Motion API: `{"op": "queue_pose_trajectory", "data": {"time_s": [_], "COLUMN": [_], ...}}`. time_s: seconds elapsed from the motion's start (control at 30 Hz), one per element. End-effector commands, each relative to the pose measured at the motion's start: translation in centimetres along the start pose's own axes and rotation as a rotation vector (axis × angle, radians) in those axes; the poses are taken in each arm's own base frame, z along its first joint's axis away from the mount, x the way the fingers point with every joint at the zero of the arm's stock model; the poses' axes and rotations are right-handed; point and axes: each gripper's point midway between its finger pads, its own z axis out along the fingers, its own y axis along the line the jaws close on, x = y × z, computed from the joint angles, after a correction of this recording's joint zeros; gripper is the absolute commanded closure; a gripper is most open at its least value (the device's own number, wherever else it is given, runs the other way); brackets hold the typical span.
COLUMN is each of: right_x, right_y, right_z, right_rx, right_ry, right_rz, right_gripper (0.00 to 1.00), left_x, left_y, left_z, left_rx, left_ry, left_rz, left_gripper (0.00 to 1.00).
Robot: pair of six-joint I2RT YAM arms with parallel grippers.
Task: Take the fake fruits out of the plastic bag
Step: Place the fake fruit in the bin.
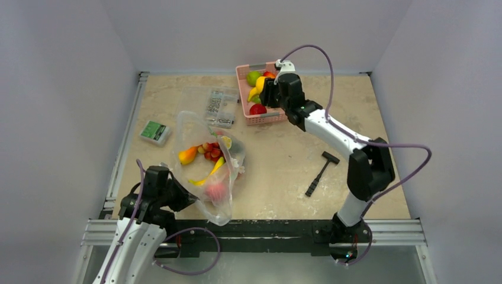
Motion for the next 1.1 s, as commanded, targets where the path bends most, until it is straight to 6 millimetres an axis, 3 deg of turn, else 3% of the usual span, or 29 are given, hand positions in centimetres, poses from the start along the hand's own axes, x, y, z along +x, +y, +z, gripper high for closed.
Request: {"op": "queue_pose_trajectory", "data": {"time_s": [0.0,0.23,0.33,0.5,0.6,0.8,1.07], "right_x": [-0.1,1.5,1.7,2.3,2.4,1.6,-1.2], "right_y": [-0.5,-1.2,-0.3,0.1,0.4,0.6,0.8], "right_z": [3.5,11.6,14.5,18.2,19.4,19.8,15.8], "right_rx": [0.026,0.056,0.024,0.014,-0.001,-0.012,-0.01], "right_ry": [0.05,0.086,0.091,0.085,0.076,0.063,0.059], "right_rz": [0.054,0.129,0.148,0.163,0.149,0.1,0.058], "right_gripper": [1.0,0.99,0.97,0.75,0.65,0.33,0.2], "left_x": [-0.3,-0.2,-0.3,-0.3,-0.2,-0.1,-0.2], "left_y": [-1.4,-1.4,-1.4,-1.6,-1.4,-1.1,-1.3], "left_z": [-1.0,-1.1,-1.2,-1.3,-1.4,-1.5,-1.4], "left_rx": [0.052,0.051,0.052,0.053,0.05,0.048,0.049], "left_ry": [-0.016,-0.013,-0.014,-0.012,-0.013,-0.02,-0.016], "left_rz": [0.024,0.021,0.022,0.022,0.022,0.019,0.019], "left_gripper": [1.0,1.0,1.0,1.0,1.0,1.0,1.0]}}
